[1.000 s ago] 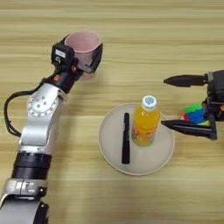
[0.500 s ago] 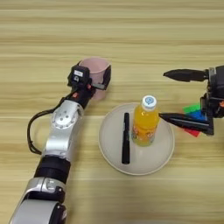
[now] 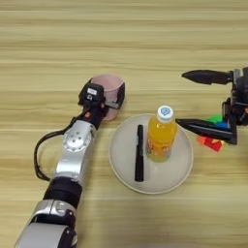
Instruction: Move the objects on the table
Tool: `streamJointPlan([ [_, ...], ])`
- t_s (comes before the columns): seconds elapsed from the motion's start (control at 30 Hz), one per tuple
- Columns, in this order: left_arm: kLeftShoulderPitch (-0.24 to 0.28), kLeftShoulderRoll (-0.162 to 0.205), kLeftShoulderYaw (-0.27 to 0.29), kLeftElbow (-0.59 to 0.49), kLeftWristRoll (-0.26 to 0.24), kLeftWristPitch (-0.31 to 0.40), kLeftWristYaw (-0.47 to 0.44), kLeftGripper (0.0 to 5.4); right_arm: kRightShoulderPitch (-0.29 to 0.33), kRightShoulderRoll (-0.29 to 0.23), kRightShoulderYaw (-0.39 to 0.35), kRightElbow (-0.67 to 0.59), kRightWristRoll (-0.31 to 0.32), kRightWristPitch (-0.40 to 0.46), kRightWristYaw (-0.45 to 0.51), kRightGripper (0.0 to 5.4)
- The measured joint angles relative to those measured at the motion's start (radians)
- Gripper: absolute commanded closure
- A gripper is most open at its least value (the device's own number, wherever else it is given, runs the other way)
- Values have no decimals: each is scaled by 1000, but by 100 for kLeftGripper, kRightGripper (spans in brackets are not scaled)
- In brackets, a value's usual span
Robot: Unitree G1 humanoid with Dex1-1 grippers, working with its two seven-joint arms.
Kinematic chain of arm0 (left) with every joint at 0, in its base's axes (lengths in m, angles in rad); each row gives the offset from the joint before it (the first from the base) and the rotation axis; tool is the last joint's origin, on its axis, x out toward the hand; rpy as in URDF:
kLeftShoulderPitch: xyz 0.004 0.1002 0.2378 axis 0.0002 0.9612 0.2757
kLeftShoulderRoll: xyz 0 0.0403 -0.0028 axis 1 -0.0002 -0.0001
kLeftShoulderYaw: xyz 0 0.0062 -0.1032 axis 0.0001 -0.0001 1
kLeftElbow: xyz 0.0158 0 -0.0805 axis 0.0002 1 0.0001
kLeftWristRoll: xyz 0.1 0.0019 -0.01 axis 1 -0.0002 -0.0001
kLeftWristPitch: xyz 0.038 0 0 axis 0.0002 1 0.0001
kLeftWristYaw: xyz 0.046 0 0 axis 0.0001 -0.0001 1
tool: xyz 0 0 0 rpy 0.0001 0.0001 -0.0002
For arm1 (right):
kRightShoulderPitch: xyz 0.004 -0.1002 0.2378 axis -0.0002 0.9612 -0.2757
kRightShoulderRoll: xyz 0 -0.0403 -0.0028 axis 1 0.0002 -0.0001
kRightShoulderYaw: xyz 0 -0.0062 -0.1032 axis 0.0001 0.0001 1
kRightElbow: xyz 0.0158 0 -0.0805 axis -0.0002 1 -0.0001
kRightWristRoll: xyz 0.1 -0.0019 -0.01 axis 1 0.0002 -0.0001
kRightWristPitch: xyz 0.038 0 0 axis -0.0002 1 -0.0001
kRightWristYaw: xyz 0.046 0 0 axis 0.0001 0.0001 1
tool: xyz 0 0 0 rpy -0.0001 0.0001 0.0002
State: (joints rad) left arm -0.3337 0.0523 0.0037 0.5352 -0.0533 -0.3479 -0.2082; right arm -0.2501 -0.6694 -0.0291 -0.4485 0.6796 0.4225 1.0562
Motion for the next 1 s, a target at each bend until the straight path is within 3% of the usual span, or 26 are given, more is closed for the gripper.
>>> streamJointPlan([
  [0.57,78,-23,-22,-83,4,-54,5,94,-1,4,0,-7,10,-2,-1,0],
  [0.73,84,-23,-26,-94,4,-57,5,29,-1,4,0,-7,10,-3,-1,0],
  [1.0,85,-24,-26,-96,4,-63,7,1,-1,4,0,-6,10,-7,1,0],
])
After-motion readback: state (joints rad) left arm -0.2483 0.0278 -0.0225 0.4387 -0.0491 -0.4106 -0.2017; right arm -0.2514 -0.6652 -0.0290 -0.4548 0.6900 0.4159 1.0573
